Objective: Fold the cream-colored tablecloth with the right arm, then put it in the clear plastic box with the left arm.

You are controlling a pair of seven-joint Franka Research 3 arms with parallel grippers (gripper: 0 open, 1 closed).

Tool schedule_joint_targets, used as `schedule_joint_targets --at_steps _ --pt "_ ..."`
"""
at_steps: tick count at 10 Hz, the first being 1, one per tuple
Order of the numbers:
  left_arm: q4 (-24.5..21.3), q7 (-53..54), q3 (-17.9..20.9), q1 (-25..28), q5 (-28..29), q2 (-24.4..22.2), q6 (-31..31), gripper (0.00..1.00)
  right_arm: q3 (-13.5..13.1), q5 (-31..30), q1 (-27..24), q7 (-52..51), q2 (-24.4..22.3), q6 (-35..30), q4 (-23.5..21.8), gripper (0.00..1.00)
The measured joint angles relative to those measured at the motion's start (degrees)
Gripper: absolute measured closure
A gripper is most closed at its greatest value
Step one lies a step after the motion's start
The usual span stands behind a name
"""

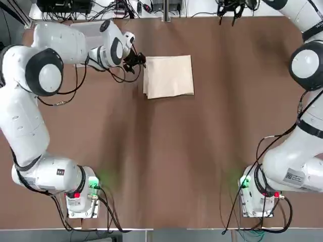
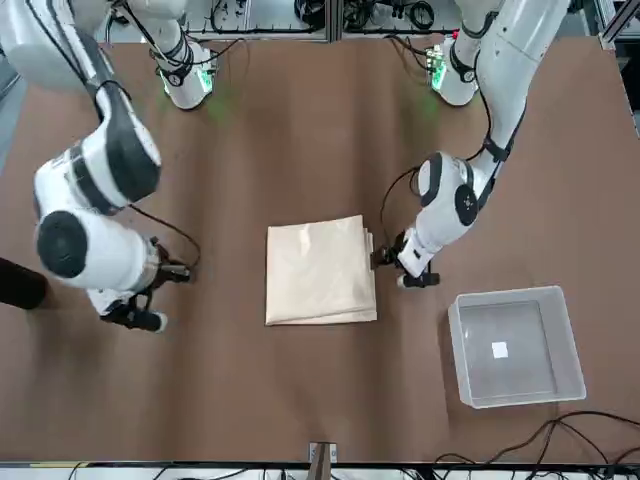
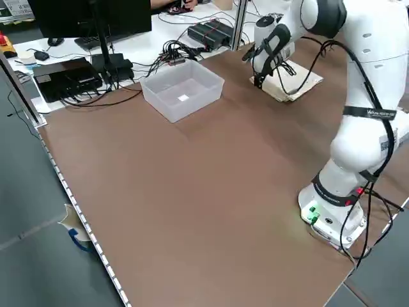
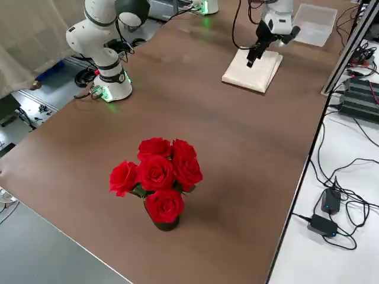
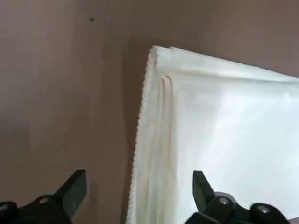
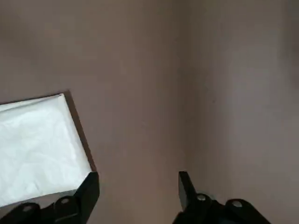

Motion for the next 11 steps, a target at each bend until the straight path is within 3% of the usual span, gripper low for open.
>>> schedule_joint_targets --at_steps 4,5,11 --pt "6.46 0.0 -0.31 -0.45 0.0 7.45 0.0 0.0 -13.18 8.57 0.24 -13.43 -4.08 -0.24 1.13 0.23" --pt "7.48 0.0 -0.33 -0.46 0.0 8.75 0.0 0.0 -14.79 9.44 -0.09 -15.07 -5.02 -0.42 1.14 0.23" --pt "11.42 -0.84 -0.4 -2.4 0.0 11.99 0.0 0.0 -16.12 9.92 -0.41 -17.92 -5.91 -0.59 1.09 0.23"
